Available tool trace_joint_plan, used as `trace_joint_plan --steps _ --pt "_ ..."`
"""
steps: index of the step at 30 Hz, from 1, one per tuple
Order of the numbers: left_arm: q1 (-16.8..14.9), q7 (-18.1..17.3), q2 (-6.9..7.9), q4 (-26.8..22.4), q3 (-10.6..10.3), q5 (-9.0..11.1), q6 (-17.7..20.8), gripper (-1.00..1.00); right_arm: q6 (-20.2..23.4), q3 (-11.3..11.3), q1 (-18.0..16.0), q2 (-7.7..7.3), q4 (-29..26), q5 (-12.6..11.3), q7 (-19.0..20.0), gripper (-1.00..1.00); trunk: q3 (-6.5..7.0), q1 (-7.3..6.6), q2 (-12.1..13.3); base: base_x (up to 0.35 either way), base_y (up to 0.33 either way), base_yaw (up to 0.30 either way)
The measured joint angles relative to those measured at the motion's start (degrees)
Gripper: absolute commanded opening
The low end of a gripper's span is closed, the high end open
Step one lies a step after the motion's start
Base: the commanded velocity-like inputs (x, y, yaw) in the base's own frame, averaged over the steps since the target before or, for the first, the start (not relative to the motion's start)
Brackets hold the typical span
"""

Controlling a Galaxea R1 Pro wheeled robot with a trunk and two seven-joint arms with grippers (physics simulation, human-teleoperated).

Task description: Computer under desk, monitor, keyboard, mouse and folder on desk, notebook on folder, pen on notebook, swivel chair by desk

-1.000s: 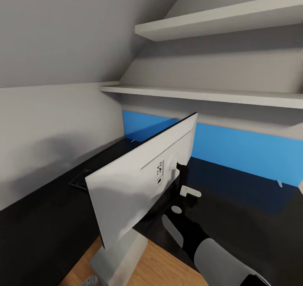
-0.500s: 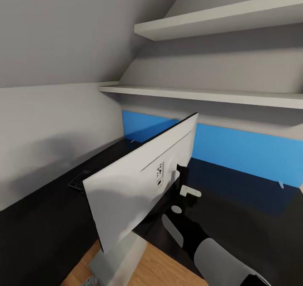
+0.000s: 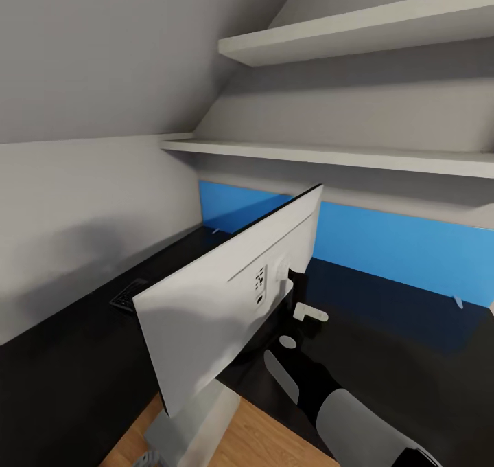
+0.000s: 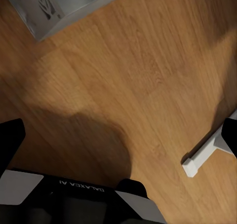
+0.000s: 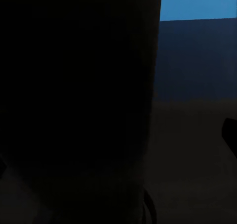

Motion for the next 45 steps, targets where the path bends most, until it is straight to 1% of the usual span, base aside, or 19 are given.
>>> trace_joint_plan --steps 21,22,28,30,31,33,35,39,45 --pt "0.0 0.0 0.0 0.0 0.0 0.0 0.0 1.0 0.0 -0.2 0.0 0.0 -0.7 -0.1 0.0 1.0 0.0 0.0 0.0 0.023 0.0 0.0" --pt "0.0 0.0 0.0 0.0 0.0 0.0 0.0 1.0 0.0 -0.2 0.0 0.0 -0.8 -0.1 0.0 -1.0 0.0 0.0 0.0 0.003 0.0 0.0" --pt "0.0 0.0 0.0 0.0 0.0 0.1 0.0 1.0 -0.1 -0.3 0.0 0.0 -0.8 -0.1 0.0 -1.0 0.0 0.0 0.0 0.001 0.0 0.0" --pt "0.0 0.0 0.0 0.0 0.0 0.1 0.0 1.0 -0.1 -1.4 0.0 0.0 -0.8 0.0 0.0 -1.0 0.0 0.0 0.0 0.0 0.0 0.0" --pt "0.0 0.0 0.0 0.0 0.0 0.1 0.0 1.0 0.0 -2.4 0.0 0.0 -0.8 0.0 0.1 -1.0 0.0 0.0 0.0 0.0 0.0 0.0" --pt "0.0 0.0 0.0 0.0 0.0 0.1 0.0 1.0 0.3 -3.7 0.0 0.0 -1.0 0.1 0.3 -1.0 0.0 0.0 0.0 0.0 0.0 0.0" --pt "0.0 0.0 -0.02 0.0 0.0 0.1 0.0 1.0 0.2 -4.6 0.0 0.0 -1.4 -0.3 0.3 -1.0 0.0 0.0 0.0 0.0 0.0 0.0" --pt "0.0 -0.1 -0.02 0.0 0.0 0.1 0.0 1.0 0.2 -5.2 0.1 0.0 -1.9 -0.7 0.3 -1.0 -0.01 0.0 0.0 0.0 0.0 0.0" --pt "0.0 0.0 -0.03 0.0 0.0 0.1 -0.1 1.0 0.3 -5.4 0.1 0.0 -2.1 -0.8 0.4 -1.0 -0.01 0.0 0.0 0.0 0.0 0.0"
